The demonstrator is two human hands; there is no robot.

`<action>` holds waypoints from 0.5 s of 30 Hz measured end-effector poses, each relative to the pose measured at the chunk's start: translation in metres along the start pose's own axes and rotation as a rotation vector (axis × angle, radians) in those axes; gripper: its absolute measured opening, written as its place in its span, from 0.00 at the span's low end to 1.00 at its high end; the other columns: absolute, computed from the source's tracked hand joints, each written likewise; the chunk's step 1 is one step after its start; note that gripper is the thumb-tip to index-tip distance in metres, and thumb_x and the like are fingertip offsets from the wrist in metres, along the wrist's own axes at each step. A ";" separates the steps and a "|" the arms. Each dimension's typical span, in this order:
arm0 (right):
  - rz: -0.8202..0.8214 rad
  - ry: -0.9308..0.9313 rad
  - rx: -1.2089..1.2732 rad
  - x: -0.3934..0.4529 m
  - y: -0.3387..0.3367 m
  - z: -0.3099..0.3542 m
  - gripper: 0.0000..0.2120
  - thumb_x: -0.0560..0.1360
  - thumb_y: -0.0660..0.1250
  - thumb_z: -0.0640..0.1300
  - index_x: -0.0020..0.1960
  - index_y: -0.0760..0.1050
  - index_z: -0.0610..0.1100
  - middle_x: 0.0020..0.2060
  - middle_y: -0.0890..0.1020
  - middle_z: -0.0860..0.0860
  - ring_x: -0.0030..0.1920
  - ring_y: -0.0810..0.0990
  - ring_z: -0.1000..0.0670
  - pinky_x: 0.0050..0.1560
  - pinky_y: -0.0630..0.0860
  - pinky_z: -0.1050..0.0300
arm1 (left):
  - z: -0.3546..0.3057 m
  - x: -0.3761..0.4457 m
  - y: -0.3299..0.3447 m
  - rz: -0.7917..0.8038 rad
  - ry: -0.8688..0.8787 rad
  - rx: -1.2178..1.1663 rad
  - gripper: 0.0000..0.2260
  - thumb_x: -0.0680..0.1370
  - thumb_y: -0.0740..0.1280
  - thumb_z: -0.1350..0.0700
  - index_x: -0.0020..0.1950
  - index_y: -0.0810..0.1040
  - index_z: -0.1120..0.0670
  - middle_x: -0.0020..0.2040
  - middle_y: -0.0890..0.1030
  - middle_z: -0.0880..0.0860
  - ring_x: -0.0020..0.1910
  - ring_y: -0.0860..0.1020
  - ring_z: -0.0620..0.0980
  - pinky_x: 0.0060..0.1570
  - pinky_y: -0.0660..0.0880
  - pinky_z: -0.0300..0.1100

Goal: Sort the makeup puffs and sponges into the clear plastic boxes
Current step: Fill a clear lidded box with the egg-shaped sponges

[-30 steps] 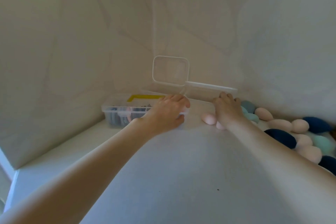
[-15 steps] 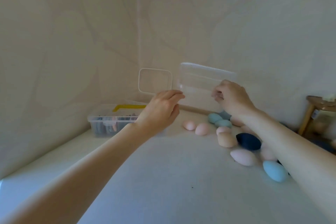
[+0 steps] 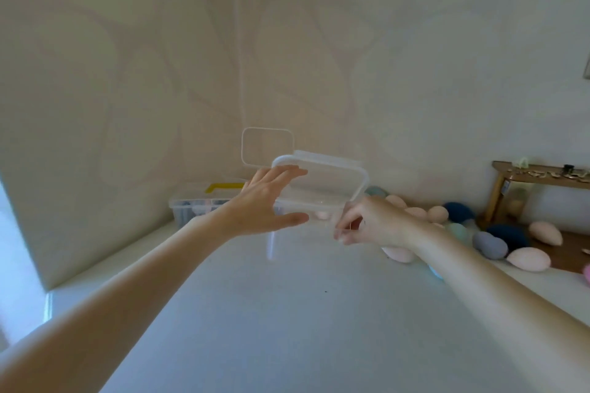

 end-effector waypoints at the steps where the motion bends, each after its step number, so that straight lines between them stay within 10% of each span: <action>1: 0.045 -0.013 0.012 0.000 0.005 0.004 0.04 0.72 0.70 0.39 0.46 0.83 0.40 0.50 0.82 0.52 0.52 0.78 0.57 0.54 0.73 0.62 | 0.004 0.000 0.000 -0.009 -0.020 -0.074 0.40 0.67 0.63 0.34 0.75 0.55 0.47 0.74 0.59 0.48 0.72 0.61 0.52 0.71 0.61 0.47; 7: 0.147 0.031 -0.096 -0.004 0.019 0.008 0.04 0.72 0.70 0.43 0.46 0.82 0.49 0.65 0.74 0.55 0.57 0.75 0.57 0.60 0.74 0.49 | 0.021 -0.010 0.025 0.328 -0.209 0.094 0.51 0.67 0.69 0.36 0.76 0.36 0.47 0.78 0.42 0.49 0.77 0.47 0.58 0.74 0.52 0.59; 10: 0.178 0.037 -0.001 0.001 0.013 0.008 0.04 0.71 0.71 0.45 0.43 0.83 0.46 0.47 0.83 0.54 0.51 0.79 0.56 0.54 0.77 0.55 | 0.015 -0.011 0.031 0.408 -0.234 0.180 0.54 0.67 0.71 0.37 0.75 0.32 0.49 0.77 0.38 0.51 0.77 0.43 0.59 0.73 0.49 0.60; 15: -0.384 0.187 0.257 0.012 -0.034 -0.018 0.08 0.75 0.65 0.40 0.43 0.82 0.38 0.37 0.84 0.45 0.38 0.82 0.48 0.47 0.79 0.54 | 0.008 -0.004 0.034 0.517 -0.266 0.283 0.58 0.64 0.71 0.35 0.74 0.30 0.48 0.77 0.40 0.57 0.76 0.43 0.61 0.73 0.50 0.63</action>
Point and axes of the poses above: each hand's wrist, its own x-axis towards the middle knuckle, its own y-axis out of the palm, z = x × y, the point moved 3 cm from there along x, towards the middle knuckle
